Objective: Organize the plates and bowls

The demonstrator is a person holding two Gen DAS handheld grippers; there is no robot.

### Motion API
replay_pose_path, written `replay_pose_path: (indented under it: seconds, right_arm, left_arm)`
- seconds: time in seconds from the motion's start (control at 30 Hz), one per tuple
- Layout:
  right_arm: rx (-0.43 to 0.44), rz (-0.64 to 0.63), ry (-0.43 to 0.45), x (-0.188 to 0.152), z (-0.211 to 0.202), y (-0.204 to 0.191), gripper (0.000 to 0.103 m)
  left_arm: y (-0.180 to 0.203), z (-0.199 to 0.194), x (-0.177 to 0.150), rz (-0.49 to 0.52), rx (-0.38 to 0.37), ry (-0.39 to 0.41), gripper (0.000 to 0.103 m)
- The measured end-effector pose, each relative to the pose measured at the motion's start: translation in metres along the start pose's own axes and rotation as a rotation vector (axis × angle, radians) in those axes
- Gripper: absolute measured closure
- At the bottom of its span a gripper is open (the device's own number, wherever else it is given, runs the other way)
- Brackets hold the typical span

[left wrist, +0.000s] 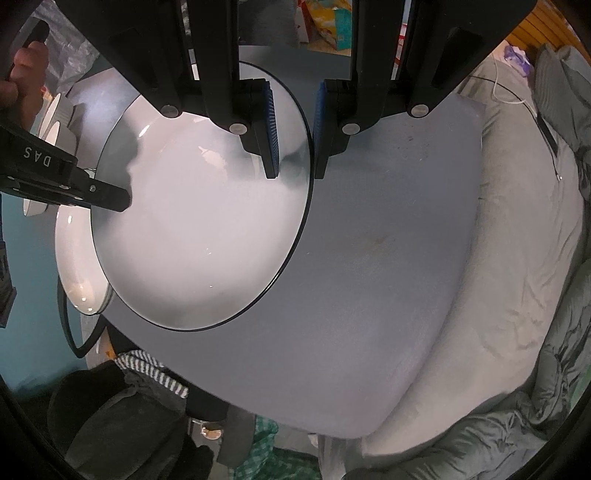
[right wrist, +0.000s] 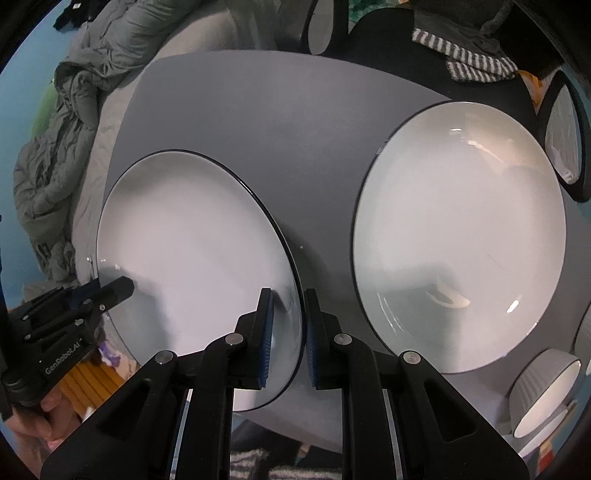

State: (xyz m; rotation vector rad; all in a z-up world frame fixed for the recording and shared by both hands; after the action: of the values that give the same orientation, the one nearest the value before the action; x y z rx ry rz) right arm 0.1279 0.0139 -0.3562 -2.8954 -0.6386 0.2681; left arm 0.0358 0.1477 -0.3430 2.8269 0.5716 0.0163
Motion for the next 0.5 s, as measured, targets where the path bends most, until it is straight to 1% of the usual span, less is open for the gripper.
replay_pose_path:
  seconds: [0.23,0.5]
  right_arm:
    - [0.019,0.033,0.013,-0.004,-0.016,0.012,0.089]
    - [0.037,0.099,0.036,-0.008,-0.034,0.042,0.089]
  left_arm:
    - [0.015,-0.012,0.004,0.015,-0.033,0.018,0.086]
    - [0.054,-0.014,0.015,0.085,-0.052,0.017,0.086]
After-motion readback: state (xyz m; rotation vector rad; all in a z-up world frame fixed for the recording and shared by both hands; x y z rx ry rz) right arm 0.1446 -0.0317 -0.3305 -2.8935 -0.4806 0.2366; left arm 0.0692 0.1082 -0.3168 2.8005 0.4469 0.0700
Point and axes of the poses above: each gripper's, at about its wrist camera, not at the fingertips, and z roughly the way its jaws point, y to its right, x to its top, the point moved 9 cm from there along z, roughly the way its jaws point, and after that the axes turned 6 degrees about -x, right-handed, at the moved point
